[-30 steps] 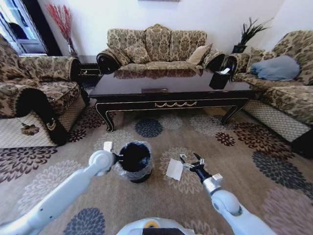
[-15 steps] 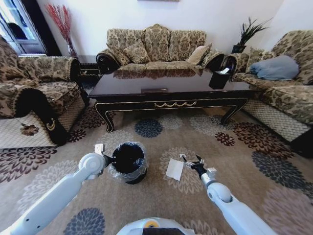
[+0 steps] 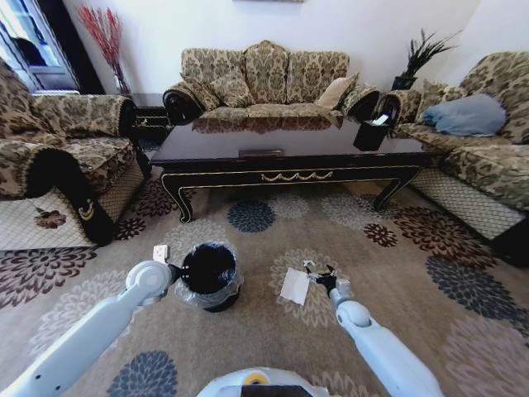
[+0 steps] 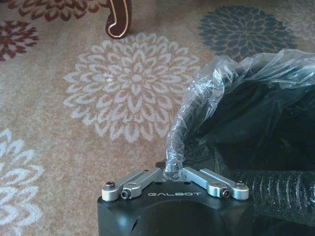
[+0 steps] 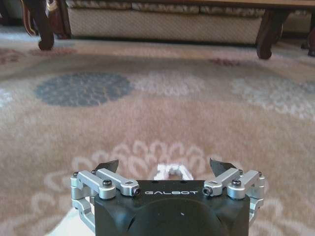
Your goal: Move to the front of the table and pick up the trash from the floor, then place it into the trash bin.
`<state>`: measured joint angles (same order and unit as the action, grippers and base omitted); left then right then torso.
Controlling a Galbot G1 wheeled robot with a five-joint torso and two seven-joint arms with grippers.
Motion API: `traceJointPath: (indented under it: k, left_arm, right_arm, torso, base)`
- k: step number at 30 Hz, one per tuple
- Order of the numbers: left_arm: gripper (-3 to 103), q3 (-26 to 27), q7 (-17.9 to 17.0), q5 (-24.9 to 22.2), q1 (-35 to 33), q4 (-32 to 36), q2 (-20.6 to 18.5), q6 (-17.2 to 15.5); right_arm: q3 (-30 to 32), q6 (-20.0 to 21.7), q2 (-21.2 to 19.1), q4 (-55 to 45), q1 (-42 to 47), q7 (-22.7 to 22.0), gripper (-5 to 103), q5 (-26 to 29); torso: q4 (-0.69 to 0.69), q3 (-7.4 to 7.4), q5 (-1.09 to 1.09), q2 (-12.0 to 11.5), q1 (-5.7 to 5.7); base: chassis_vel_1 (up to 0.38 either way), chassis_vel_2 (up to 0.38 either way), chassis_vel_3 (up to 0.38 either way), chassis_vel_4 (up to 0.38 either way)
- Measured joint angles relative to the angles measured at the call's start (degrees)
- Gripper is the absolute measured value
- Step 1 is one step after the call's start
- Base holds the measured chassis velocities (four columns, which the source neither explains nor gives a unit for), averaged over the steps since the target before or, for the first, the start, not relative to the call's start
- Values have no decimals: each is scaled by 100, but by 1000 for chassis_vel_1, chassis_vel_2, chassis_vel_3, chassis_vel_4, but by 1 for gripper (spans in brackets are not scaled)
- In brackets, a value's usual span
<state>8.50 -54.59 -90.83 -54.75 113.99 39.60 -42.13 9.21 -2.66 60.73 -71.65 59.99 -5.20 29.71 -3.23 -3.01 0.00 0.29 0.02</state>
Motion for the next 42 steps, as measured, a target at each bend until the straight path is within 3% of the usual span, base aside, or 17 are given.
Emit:
traceJointPath:
  k: [15,30,35,36,39,42]
  left_arm:
    - [0,-13,-11,-20,-35,75,0,0]
    - [0,30,92,-18,-18,-52,44,0]
    - [0,48,103,-13,-63,-53,42,0]
    - [0,49,112,-10,-70,-53,42,0]
    - [0,51,132,-9,-48,-54,53,0]
    - [0,52,137,-2,-28,-73,74,0]
  right_arm:
    - [-117,-105,467,1274,-259,191,100,-239]
    - [-401,-165,709,1591,-394,282,101,-385]
    - [-452,-186,717,1626,-417,298,92,-436]
    - [-463,-196,726,1625,-414,301,81,-464]
    - [-486,-213,734,1623,-397,305,75,-507]
    - [-499,-230,751,1631,-382,307,59,-538]
  torso:
    - [-1,0,-1,0,0]
    - [0,0,0,0,0]
    - [0,0,0,0,0]
    - [1,0,0,0,0]
    - [1,0,0,0,0]
    - [0,1,0,0,0]
  base:
    - [0,0,0,0]
    - [0,0,0,0]
    - [0,0,0,0]
    - [0,0,0,0]
    - [0,0,0,0]
    - [0,0,0,0]
